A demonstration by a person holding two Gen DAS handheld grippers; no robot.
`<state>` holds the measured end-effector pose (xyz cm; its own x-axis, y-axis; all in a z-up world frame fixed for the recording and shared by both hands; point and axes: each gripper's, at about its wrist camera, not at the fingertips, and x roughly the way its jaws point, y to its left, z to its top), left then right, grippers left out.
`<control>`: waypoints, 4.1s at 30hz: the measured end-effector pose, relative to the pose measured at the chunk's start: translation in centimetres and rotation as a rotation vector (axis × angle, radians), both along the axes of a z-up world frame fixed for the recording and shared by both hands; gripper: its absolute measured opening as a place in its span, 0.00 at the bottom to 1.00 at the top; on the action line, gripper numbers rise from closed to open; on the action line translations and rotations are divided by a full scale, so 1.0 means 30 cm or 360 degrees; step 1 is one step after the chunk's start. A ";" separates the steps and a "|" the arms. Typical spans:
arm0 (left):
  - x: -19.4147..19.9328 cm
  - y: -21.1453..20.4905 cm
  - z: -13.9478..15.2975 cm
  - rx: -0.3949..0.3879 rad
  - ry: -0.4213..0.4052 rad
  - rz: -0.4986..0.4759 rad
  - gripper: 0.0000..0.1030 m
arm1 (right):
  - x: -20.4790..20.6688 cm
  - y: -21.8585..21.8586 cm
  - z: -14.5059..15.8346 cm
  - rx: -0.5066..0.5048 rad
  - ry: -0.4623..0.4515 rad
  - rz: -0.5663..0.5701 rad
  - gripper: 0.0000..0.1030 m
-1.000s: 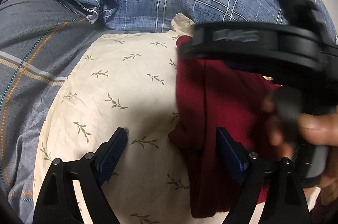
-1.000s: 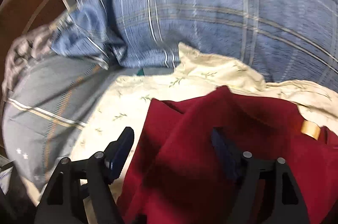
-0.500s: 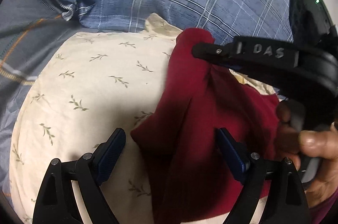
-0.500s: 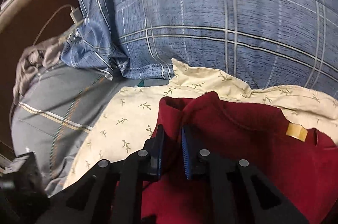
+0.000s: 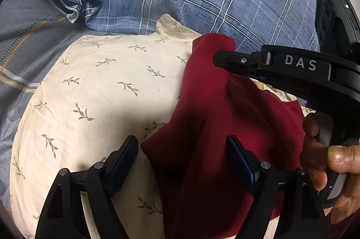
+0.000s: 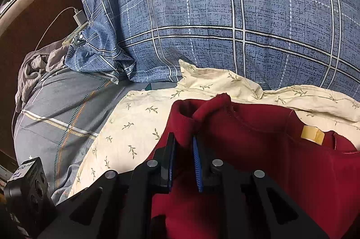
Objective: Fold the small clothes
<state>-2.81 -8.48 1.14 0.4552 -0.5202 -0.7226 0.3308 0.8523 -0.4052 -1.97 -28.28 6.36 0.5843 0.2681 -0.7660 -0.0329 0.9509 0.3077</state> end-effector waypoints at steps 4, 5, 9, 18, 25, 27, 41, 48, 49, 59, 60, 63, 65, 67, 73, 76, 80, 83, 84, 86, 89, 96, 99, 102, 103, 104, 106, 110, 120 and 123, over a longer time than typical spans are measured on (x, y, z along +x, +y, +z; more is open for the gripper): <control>0.001 0.000 -0.003 -0.0002 -0.0003 0.0004 0.77 | -0.003 -0.001 0.002 -0.0007 0.0007 0.0008 0.14; 0.001 -0.001 -0.004 -0.0002 -0.0004 0.0005 0.77 | -0.004 0.000 0.004 -0.0012 0.0009 0.0010 0.14; -0.001 -0.004 -0.004 -0.0042 0.0013 -0.0020 0.58 | -0.005 0.004 0.004 -0.0026 0.0022 0.0017 0.14; -0.019 0.035 0.030 -0.0175 -0.0051 -0.0023 0.35 | 0.001 -0.005 0.013 0.0037 0.0075 -0.0076 0.73; -0.059 0.020 0.052 -0.0130 -0.0146 -0.0063 0.33 | 0.062 0.069 -0.019 -0.0026 0.0191 0.0038 0.72; -0.067 0.015 0.056 -0.0128 -0.0166 -0.0081 0.33 | 0.084 0.086 -0.044 -0.0049 0.0228 0.0047 0.73; -0.110 0.006 0.084 -0.0064 -0.0200 -0.0155 0.68 | 0.024 -0.011 -0.005 -0.0049 0.0084 -0.0005 0.25; -0.116 -0.023 0.079 0.0025 -0.0212 -0.0151 0.68 | 0.007 -0.026 -0.004 -0.0029 0.0086 -0.0025 0.25; -0.115 -0.023 0.078 0.0026 -0.0212 -0.0149 0.68 | 0.005 -0.027 -0.005 -0.0030 0.0086 -0.0027 0.25; -0.133 -0.035 0.075 0.0087 -0.0254 -0.0152 0.66 | -0.032 -0.060 0.001 0.0005 0.0069 -0.0044 0.25; -0.140 -0.038 0.077 0.0096 -0.0268 -0.0154 0.66 | -0.039 -0.067 0.003 0.0014 0.0066 -0.0044 0.24; -0.153 -0.054 0.073 0.0102 -0.0256 -0.0162 0.62 | -0.063 -0.089 0.009 0.0030 0.0052 -0.0049 0.23; -0.152 -0.066 0.071 0.0094 -0.0202 -0.0180 0.50 | -0.082 -0.104 0.014 0.0045 0.0046 -0.0054 0.21; -0.156 -0.073 0.083 0.0088 -0.0181 -0.0195 0.32 | -0.104 -0.123 0.023 0.0053 0.0039 -0.0052 0.19; -0.251 -0.145 0.213 0.0146 -0.0339 -0.0241 0.23 | -0.200 -0.225 0.113 0.0073 -0.0048 -0.0062 0.17; -0.306 -0.220 0.281 0.0087 -0.0368 -0.0290 0.22 | -0.270 -0.311 0.177 0.0054 -0.0104 -0.0095 0.16; -0.391 -0.378 0.326 0.0076 -0.0405 -0.0439 0.22 | -0.376 -0.453 0.226 0.0008 -0.0133 -0.0193 0.16; -0.450 -0.499 0.318 0.0099 -0.0425 -0.0553 0.22 | -0.456 -0.582 0.198 -0.0013 -0.0091 -0.0309 0.15; -0.467 -0.539 0.308 0.0102 -0.0420 -0.0589 0.22 | -0.473 -0.612 0.183 -0.0008 -0.0077 -0.0338 0.15; -0.486 -0.603 0.280 0.0104 -0.0402 -0.0639 0.22 | -0.504 -0.681 0.130 -0.0011 -0.0040 -0.0417 0.15; -0.478 -0.671 0.223 0.0131 -0.0325 -0.0681 0.23 | -0.502 -0.758 0.007 0.0043 0.0090 -0.0519 0.15; -0.517 -0.563 0.296 0.0221 -0.0339 -0.0719 0.52 | -0.601 -0.761 0.002 0.0178 0.0058 -0.0589 0.45; -0.548 -0.461 0.337 0.0236 -0.0393 -0.0620 0.59 | -0.666 -0.751 0.037 0.0362 0.0007 -0.0568 0.68; -0.560 -0.367 0.350 0.0207 -0.0373 -0.0492 0.63 | -0.700 -0.739 0.037 0.0520 0.0025 -0.0558 0.72; -0.576 -0.351 0.346 0.0196 -0.0367 -0.0472 0.63 | -0.703 -0.729 0.032 0.0575 0.0031 -0.0554 0.72; -0.592 -0.341 0.343 0.0192 -0.0363 -0.0458 0.63 | -0.721 -0.724 0.030 0.0622 0.0023 -0.0558 0.72; -0.637 -0.339 0.332 0.0202 -0.0347 -0.0481 0.63 | -0.747 -0.717 0.032 0.0711 -0.0021 -0.0573 0.73; -0.705 -0.341 0.309 0.0245 -0.0348 -0.0558 0.63 | -0.749 -0.698 0.005 0.0844 -0.0008 -0.0571 0.80; -0.661 -0.247 0.340 0.0271 -0.0326 -0.0477 0.63 | -0.728 -0.692 -0.039 0.1011 -0.0078 -0.0644 0.87; -0.655 -0.230 0.340 0.0254 -0.0342 -0.0456 0.63 | -0.731 -0.703 -0.075 0.1024 -0.0063 -0.0685 0.92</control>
